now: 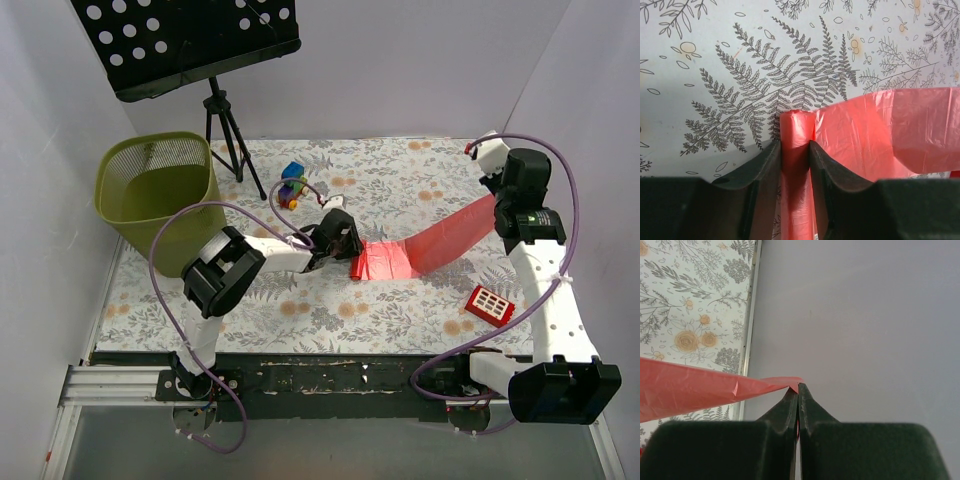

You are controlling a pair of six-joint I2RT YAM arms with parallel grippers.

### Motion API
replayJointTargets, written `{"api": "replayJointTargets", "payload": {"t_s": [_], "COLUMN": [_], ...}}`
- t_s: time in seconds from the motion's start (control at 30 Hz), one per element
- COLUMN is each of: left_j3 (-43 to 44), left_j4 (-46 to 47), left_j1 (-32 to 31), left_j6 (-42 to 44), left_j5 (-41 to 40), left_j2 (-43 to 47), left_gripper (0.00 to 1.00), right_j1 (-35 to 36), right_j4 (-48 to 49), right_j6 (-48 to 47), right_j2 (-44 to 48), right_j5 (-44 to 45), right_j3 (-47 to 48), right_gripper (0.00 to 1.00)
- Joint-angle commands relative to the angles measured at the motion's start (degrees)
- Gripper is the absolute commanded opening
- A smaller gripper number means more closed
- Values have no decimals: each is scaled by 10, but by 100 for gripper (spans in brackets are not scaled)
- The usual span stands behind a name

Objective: Put the trash bags into the trash bin

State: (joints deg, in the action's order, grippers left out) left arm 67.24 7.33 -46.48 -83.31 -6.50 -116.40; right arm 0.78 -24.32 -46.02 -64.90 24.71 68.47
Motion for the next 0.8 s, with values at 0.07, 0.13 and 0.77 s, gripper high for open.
{"api": "replayJointTargets", "payload": {"t_s": [0.07,0.13,0.77], "left_j3": [-59,-56,-20], "left_j4": [-138,-119,-189], "left_j1": [-19,-19,37], "left_j6": [105,146,496], "left_j5": [-47,-55,208], "left_j2": [-78,-63,352], "left_gripper": [5,0,0], "right_j1": [-2,-2,92], "right_j4": [9,-13,10], "right_j6": [51,62,124], "right_j2": [20,20,-43], "right_j5": [-67,-113,-732], "right_j3": [-9,-7,9], "right_gripper": [36,53,75]}}
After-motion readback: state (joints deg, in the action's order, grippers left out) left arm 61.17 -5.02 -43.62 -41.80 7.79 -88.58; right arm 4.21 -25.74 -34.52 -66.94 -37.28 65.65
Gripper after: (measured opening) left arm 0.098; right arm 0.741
